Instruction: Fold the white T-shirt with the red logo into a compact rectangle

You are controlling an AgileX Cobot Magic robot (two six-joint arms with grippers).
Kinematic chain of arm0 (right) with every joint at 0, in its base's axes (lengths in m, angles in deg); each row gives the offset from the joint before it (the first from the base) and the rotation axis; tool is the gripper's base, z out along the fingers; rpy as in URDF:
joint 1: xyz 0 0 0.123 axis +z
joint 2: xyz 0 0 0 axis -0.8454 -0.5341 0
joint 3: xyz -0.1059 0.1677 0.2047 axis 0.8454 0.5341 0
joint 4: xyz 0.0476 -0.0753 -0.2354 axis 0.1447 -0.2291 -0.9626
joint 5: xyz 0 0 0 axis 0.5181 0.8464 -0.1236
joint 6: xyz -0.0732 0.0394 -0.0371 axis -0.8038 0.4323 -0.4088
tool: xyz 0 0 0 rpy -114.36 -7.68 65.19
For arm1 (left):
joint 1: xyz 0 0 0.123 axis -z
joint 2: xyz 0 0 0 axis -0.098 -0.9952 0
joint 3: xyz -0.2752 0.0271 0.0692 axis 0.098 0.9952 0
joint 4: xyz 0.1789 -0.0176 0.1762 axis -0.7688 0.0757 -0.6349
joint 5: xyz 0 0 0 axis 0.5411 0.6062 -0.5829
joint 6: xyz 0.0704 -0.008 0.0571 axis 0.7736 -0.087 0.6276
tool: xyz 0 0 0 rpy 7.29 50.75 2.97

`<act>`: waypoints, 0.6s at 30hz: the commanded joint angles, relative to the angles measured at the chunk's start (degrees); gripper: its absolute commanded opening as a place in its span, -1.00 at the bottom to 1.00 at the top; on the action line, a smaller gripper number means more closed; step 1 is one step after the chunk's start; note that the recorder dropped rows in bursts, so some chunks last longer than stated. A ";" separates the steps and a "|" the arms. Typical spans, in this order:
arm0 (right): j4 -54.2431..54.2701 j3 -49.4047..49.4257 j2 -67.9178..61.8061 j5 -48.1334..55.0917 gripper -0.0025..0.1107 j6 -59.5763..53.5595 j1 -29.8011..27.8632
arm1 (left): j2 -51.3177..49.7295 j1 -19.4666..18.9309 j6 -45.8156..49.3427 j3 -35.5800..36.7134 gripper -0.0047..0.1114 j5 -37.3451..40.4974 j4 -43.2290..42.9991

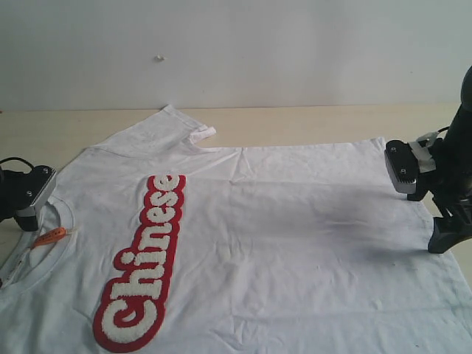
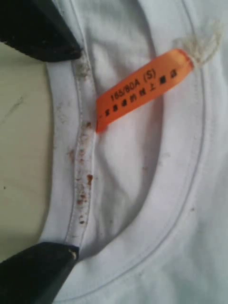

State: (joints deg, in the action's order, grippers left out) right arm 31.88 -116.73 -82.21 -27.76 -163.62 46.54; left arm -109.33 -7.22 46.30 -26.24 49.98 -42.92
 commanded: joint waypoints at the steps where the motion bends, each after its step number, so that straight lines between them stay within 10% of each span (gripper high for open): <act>1: 0.23 -0.25 -0.51 0.37 0.90 -0.05 -0.13 | -1.76 -0.04 -0.29 0.36 0.84 -0.18 0.31; 18: 2.76 -0.25 -0.51 -2.38 0.90 0.10 -0.13 | -1.76 -0.04 -0.29 0.36 0.84 -0.18 0.31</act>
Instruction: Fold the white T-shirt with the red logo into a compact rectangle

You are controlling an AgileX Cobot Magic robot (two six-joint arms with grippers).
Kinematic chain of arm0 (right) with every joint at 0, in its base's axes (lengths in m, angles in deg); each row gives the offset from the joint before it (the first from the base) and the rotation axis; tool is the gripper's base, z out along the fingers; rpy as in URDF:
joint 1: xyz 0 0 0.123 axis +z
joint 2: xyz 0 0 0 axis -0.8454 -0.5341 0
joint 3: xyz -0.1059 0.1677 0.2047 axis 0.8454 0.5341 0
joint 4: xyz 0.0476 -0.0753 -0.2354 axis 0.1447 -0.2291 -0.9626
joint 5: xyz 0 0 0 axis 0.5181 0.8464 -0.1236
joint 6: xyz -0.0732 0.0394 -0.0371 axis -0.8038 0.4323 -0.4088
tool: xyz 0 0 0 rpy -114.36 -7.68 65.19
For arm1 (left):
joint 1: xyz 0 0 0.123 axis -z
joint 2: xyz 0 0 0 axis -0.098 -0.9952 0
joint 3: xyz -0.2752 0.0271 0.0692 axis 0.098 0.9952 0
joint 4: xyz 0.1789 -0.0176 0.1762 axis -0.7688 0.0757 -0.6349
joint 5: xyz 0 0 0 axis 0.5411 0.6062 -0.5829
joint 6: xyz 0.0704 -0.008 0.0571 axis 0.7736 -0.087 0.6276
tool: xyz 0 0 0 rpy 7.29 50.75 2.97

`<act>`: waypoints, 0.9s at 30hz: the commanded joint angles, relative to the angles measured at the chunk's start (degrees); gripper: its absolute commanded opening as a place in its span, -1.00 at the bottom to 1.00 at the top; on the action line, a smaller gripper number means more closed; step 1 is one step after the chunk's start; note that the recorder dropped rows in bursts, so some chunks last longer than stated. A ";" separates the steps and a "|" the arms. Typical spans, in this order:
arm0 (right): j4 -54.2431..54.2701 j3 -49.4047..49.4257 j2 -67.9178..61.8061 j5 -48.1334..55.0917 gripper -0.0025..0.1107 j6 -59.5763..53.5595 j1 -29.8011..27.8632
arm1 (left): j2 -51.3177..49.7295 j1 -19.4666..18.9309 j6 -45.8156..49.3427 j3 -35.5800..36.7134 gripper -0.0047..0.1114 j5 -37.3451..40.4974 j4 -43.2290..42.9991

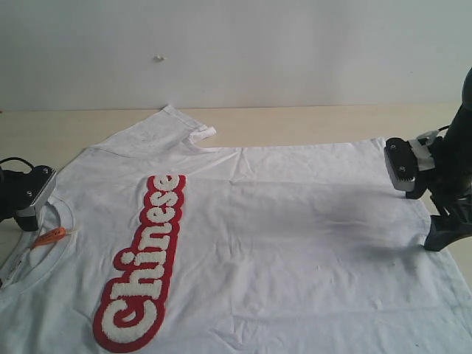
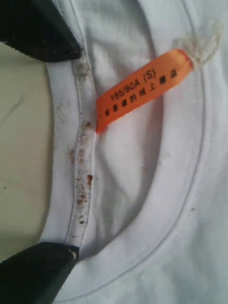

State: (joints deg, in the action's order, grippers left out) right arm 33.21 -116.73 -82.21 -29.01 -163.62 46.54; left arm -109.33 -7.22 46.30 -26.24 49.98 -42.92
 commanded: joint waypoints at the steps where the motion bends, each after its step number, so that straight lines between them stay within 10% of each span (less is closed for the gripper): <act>1: 1.42 -0.25 -0.51 -1.14 0.90 0.10 -0.13 | -1.76 -0.04 -0.29 0.36 0.84 -0.18 0.31; 27: 1.19 -0.25 -0.51 -1.23 0.90 -0.02 -0.13 | -1.76 -0.04 -0.29 0.36 0.84 -0.18 0.31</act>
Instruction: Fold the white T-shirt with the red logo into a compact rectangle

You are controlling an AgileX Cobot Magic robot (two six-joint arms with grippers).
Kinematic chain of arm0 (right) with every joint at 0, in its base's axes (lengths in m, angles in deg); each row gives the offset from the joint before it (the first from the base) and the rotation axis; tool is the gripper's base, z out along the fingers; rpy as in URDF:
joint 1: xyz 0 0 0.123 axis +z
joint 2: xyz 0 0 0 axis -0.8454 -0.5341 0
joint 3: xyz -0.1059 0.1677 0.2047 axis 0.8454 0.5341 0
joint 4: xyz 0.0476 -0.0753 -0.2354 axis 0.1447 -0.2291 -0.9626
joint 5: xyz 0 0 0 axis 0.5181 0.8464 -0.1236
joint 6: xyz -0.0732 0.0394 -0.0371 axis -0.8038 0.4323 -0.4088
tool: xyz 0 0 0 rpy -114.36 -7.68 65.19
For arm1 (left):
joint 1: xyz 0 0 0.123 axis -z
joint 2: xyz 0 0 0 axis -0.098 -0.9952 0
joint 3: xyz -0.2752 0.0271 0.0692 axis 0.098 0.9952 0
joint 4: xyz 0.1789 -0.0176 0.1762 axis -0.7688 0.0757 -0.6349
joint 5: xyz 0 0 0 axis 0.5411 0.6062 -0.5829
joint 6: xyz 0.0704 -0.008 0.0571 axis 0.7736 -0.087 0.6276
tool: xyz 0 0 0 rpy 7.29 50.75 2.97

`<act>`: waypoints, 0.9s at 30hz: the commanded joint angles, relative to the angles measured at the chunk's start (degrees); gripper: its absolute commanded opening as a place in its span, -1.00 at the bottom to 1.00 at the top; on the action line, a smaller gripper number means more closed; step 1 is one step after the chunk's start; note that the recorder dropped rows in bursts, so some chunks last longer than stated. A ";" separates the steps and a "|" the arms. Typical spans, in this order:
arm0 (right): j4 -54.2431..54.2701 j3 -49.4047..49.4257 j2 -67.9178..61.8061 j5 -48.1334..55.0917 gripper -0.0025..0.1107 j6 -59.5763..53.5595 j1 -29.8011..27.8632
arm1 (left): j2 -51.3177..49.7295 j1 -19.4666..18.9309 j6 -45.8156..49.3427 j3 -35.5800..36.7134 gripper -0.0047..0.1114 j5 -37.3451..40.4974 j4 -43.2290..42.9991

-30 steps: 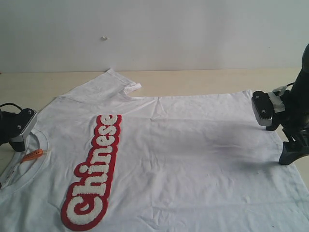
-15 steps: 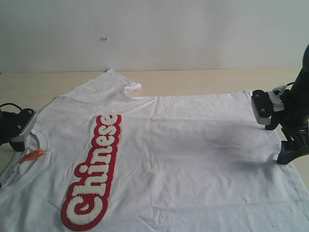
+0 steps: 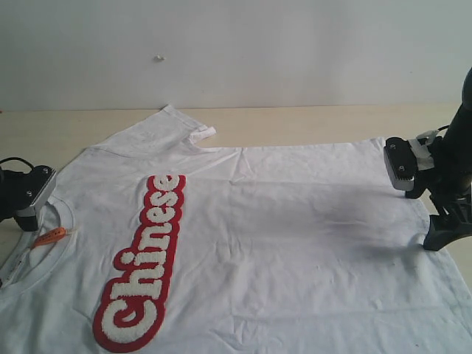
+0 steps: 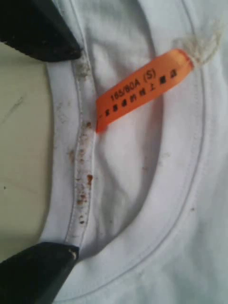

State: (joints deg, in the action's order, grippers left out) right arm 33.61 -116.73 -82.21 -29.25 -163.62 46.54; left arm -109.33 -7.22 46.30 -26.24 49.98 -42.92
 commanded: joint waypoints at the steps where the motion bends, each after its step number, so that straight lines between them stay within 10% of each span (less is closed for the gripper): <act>1: 0.65 -0.25 -0.51 -0.99 0.90 -0.02 -0.13 | -1.76 -0.04 -0.29 0.36 0.84 -0.18 0.31; 13: -1.07 1.45 -2.37 -2.37 0.52 -0.02 -0.13 | -1.76 -0.04 -0.29 0.36 0.84 -0.18 0.31; 22: -1.10 1.45 -4.40 2.73 -0.92 4.51 -0.13 | -1.76 -0.04 -0.29 0.36 0.84 -0.18 0.31; 27: -1.10 1.45 -4.40 1.41 -0.96 6.55 -0.13 | -1.76 -0.04 -0.29 0.36 0.84 -0.18 0.31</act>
